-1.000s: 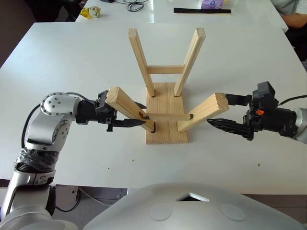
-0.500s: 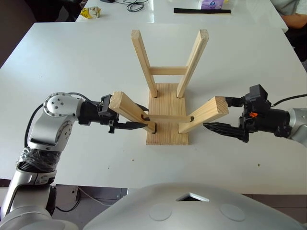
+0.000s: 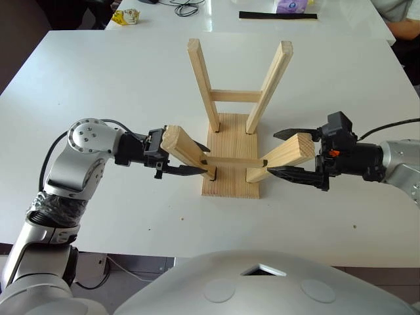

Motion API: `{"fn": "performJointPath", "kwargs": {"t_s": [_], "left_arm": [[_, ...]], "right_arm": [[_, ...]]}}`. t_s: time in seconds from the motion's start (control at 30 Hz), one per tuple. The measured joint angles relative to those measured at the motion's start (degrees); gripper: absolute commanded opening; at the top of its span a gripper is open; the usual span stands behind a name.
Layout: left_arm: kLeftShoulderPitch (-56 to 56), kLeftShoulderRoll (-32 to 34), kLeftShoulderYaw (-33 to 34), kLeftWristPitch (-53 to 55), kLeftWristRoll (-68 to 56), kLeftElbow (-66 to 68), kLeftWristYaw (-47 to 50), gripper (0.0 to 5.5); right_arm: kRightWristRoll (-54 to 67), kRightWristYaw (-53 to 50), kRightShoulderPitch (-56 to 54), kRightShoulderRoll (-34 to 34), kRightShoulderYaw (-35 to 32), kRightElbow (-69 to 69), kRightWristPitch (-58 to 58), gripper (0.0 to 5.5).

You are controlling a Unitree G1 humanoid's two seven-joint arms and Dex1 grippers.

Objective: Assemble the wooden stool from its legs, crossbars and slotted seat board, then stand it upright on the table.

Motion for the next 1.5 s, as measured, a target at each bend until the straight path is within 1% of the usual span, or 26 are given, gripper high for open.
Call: {"fn": "performJointPath", "kwargs": {"t_s": [0.23, 0.37, 0.77, 0.8, 0.87, 0.97, 1.0, 1.13, 1.17, 1.3, 1.37, 1.5], "left_arm": [[-2.93, 0.06, -3.01, 2.34, 0.72, -0.44, 3.04, 2.05], [-3.07, 0.05, -3.68, 1.28, 0.73, -0.1, 4.51, 2.05], [-2.17, -1.49, -5.91, -2.07, 1.48, 2.18, 13.36, 2.05], [-2.23, -1.58, -6.03, -2.2, 1.58, 2.27, 13.81, 2.41], [-2.63, -1.72, -6.53, -2.33, 3.57, 2.7, 15.57, 2.68], [-2.45, -1.41, -9.41, 3.09, 16.08, 9.79, 21.19, 3.21], [-2.37, -1.29, -9.8, 4.45, 18.01, 11.4, 21.73, 3.34], [-4.56, -3.26, -9.47, 4.03, 21.37, 14.54, 23.27, 3.91], [-4.84, -4.1, -9.03, 3.52, 21.9, 15.38, 23.6, 4.14], [-3.43, -5.05, -7.19, 1.14, 21.58, 16.2, 22.64, 4.73], [-0.88, -4.03, -4.25, 1.01, 19.83, 15.52, 21.49, 4.73], [4.32, -1.89, 0.73, 1.38, 16.98, 11.46, 20.2, 4.73]], "right_arm": [[-0.02, -0.51, -0.21, 1.2, 1.11, 0.09, 0.0, 4.7], [-0.05, -1.23, -0.21, 1.56, 1.12, 0.52, 0.0, 4.7], [-0.71, -3.7, -0.51, 3.18, 1.1, 2.46, -0.26, 4.7], [-1.04, -3.83, -0.6, 3.41, 1.1, 2.63, -0.34, 4.73], [-1.32, -4.15, -0.88, 3.62, 1.07, 2.95, -0.47, 4.73], [-1.31, -3.79, -1.64, 4.05, 1.32, 2.89, -0.57, 4.73], [-1.35, -3.78, -1.9, 4.13, 1.32, 2.89, -0.73, 4.73], [-1.8, -4.02, -2.15, 5.22, 1.53, 2.86, -1.55, 4.73], [-2.04, -4.1, -2.12, 5.63, 1.65, 2.86, -1.76, 4.73], [-2.34, -4.19, -0.63, 5.94, 1.32, 2.78, -2.18, 4.73], [-2.33, -4.33, 1.17, 5.73, -0.25, 2.59, -2.37, 4.73], [-1.49, -4.97, 4.82, 4.88, -6.12, 1.26, -2.39, 4.73]]}}
